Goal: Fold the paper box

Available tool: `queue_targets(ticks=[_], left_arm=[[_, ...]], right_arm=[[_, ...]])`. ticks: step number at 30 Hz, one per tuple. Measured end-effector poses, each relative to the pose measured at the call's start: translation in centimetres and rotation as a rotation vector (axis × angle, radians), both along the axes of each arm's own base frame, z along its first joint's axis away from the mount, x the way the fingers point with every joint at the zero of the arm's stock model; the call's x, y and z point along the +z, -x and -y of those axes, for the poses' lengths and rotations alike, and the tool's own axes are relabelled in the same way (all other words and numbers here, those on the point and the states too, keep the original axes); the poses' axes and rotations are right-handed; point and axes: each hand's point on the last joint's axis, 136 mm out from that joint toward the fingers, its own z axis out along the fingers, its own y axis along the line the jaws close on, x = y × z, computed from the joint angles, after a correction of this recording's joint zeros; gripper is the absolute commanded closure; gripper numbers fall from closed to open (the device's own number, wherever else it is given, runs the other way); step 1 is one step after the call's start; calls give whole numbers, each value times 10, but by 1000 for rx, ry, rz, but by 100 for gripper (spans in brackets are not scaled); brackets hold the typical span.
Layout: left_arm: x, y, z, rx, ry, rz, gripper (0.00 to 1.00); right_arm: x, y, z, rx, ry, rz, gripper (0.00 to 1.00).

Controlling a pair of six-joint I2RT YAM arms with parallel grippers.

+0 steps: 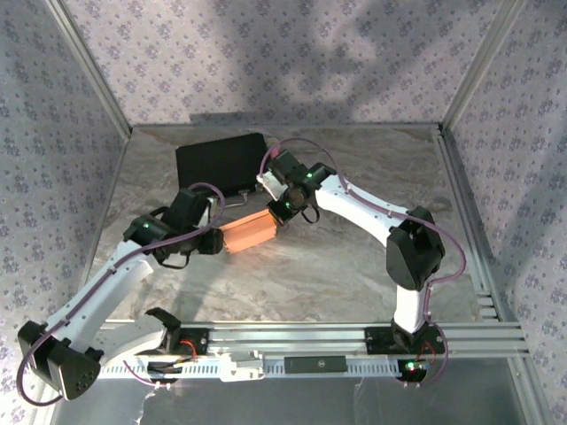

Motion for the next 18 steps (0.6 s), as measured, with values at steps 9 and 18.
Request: queue_targets(ticks=[9,18], left_arm=[[-16,-26,9,-5,-73,-58,57],[-19,-30,16,-13,-55,-61,65]], right_arm=[[8,-3,1,-5,-9,0,100],[6,-2,1,-4,-8,-11,100]])
